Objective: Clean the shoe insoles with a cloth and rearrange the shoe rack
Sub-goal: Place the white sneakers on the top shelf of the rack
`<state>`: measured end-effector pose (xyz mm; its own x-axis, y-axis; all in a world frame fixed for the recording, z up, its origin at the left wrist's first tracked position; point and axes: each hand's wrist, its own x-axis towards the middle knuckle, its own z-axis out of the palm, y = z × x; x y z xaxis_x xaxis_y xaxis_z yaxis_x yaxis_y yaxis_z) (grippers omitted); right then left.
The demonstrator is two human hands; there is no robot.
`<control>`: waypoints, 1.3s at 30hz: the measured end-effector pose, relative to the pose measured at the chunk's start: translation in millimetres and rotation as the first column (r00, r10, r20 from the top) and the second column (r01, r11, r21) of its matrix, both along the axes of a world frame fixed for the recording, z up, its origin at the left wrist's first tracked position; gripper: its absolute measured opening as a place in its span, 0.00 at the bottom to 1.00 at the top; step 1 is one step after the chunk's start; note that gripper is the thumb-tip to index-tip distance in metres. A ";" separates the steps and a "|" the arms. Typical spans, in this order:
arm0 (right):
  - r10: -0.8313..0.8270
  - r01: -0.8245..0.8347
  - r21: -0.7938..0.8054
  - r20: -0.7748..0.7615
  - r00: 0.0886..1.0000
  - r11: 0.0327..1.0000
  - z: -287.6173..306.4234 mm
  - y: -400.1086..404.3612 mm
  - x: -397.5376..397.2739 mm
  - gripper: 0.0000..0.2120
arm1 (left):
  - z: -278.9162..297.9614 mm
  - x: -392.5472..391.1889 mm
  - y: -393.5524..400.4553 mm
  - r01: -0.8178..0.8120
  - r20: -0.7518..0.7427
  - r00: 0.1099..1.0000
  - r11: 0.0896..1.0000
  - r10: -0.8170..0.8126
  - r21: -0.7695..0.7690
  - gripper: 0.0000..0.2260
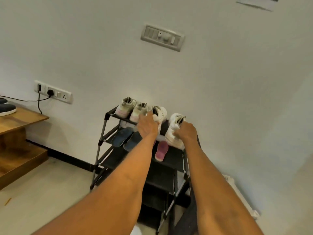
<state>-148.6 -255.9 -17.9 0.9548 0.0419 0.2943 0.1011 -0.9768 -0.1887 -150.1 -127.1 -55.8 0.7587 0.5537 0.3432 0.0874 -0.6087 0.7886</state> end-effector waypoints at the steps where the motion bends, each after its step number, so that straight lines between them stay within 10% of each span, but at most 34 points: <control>1: -0.001 0.001 0.004 -0.022 1.000 1.000 1.3 -1.5 18.9 0.14 | 0.5 19.7 -0.9 0.002 0.000 1.000 1.000 -0.002 0.015 0.21; 19: -0.019 0.015 -0.060 -0.072 0.997 0.998 -29.8 0.0 159.1 0.16 | -43.9 144.6 7.7 0.029 0.003 0.999 0.929 -0.032 0.369 0.17; 39: 0.036 -0.050 -0.117 -0.120 0.992 0.992 -31.6 -6.3 152.7 0.26 | -46.5 144.5 -2.6 0.073 -0.026 0.997 0.956 -0.069 0.286 0.18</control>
<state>4.1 -262.2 -49.6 0.9790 0.1120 0.1702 0.1276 -0.9883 -0.0836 -5.6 -129.8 -102.3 0.7989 0.3784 0.4676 0.0462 -0.8137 0.5794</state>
